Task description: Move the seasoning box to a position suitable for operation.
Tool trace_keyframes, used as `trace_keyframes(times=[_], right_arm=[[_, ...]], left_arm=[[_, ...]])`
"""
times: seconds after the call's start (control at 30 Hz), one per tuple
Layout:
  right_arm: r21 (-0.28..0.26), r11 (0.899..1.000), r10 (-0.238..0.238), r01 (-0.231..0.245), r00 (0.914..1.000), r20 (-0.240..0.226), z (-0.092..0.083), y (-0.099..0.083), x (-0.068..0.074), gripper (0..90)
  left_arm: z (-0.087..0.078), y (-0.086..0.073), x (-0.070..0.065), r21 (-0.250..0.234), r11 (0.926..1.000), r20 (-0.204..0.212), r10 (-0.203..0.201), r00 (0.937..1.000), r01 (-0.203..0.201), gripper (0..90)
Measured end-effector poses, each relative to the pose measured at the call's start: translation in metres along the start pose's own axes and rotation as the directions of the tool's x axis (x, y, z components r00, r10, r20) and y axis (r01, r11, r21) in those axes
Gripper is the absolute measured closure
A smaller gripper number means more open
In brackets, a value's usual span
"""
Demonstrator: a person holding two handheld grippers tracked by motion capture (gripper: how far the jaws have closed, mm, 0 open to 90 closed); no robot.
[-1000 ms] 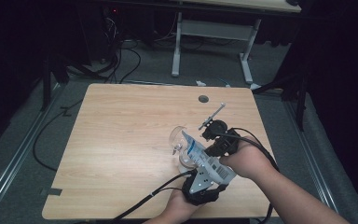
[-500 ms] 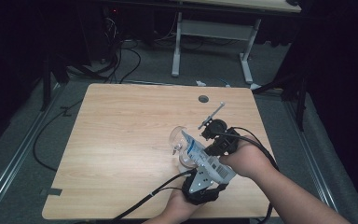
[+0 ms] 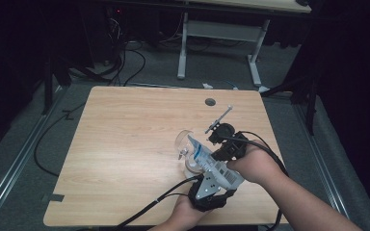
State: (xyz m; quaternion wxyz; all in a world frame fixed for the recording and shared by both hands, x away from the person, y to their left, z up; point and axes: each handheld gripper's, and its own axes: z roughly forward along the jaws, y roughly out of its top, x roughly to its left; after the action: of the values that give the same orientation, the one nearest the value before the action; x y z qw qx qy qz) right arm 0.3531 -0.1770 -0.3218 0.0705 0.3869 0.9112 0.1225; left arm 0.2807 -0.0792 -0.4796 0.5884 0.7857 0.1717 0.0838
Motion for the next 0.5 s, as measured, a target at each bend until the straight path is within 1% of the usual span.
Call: trace_keyframes(times=[0.5], right_arm=[[-0.001, 1.000, -0.002, 0.002, 1.0000, 0.001, -0.0004, 0.0013, -0.0002, 90.0]], left_arm=[[-0.0010, 0.0010, 0.0005, -0.006, 1.0000, 0.002, -0.001, 1.0000, 0.001, 59.2]])
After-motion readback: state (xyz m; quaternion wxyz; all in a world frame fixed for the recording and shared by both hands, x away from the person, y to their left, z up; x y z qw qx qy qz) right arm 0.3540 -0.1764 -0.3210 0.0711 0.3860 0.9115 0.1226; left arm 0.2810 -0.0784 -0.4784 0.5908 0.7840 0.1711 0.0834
